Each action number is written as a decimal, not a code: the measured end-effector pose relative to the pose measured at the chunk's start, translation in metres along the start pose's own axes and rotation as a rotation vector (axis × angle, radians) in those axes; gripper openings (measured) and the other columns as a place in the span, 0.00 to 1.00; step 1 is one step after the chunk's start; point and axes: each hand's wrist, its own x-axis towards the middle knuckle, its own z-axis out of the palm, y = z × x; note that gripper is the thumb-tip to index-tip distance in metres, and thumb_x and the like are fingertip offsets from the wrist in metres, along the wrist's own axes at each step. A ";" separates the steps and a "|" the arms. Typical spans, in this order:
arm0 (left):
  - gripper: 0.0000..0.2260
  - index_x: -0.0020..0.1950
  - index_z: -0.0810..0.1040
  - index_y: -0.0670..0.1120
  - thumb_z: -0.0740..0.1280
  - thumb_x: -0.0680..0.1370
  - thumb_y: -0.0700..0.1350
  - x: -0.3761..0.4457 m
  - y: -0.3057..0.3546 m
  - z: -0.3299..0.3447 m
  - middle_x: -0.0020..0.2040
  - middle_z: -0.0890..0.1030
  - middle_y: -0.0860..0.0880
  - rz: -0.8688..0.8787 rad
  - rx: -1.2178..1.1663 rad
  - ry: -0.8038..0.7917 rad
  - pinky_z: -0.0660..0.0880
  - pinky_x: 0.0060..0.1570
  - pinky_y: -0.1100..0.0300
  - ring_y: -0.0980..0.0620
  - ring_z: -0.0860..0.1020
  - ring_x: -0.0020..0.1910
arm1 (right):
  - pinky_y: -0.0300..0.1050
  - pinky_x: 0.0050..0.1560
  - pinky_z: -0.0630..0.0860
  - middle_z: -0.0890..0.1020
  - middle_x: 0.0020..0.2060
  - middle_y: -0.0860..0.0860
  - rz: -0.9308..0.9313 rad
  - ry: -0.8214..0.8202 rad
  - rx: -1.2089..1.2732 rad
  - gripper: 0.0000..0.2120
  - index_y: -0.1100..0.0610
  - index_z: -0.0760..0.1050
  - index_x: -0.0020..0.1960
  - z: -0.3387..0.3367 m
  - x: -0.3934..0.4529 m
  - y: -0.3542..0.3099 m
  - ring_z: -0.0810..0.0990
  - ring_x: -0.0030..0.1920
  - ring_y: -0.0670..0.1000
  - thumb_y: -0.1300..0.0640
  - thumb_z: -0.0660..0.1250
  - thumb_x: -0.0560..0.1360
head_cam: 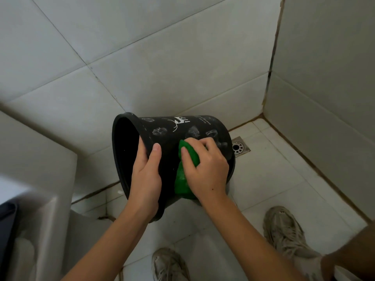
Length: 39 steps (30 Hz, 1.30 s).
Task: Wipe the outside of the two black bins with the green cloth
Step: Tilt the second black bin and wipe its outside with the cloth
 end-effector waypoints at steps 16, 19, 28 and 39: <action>0.20 0.74 0.66 0.58 0.56 0.84 0.44 -0.005 -0.001 0.003 0.63 0.80 0.55 0.008 0.032 -0.015 0.72 0.66 0.47 0.54 0.78 0.62 | 0.26 0.38 0.62 0.77 0.43 0.50 0.043 0.031 -0.038 0.16 0.55 0.81 0.54 0.001 -0.012 0.001 0.75 0.39 0.46 0.48 0.61 0.76; 0.19 0.74 0.66 0.58 0.56 0.84 0.43 -0.006 0.000 0.005 0.63 0.80 0.55 0.012 0.043 -0.021 0.73 0.66 0.49 0.55 0.79 0.61 | 0.30 0.37 0.69 0.77 0.44 0.52 -0.109 -0.038 0.023 0.14 0.57 0.80 0.55 -0.001 -0.044 -0.003 0.75 0.40 0.47 0.51 0.62 0.76; 0.20 0.73 0.65 0.65 0.56 0.84 0.46 -0.010 0.004 -0.001 0.63 0.78 0.61 -0.033 0.079 -0.038 0.73 0.65 0.51 0.59 0.77 0.62 | 0.26 0.44 0.65 0.80 0.48 0.50 0.215 0.060 0.097 0.12 0.55 0.80 0.56 -0.013 0.011 0.034 0.74 0.44 0.43 0.53 0.65 0.76; 0.24 0.76 0.58 0.64 0.57 0.83 0.45 -0.023 -0.001 -0.010 0.68 0.72 0.67 0.068 0.346 -0.150 0.70 0.66 0.63 0.67 0.70 0.66 | 0.28 0.47 0.67 0.77 0.50 0.45 0.460 0.150 0.155 0.10 0.56 0.80 0.58 -0.040 0.005 0.081 0.75 0.49 0.43 0.58 0.67 0.77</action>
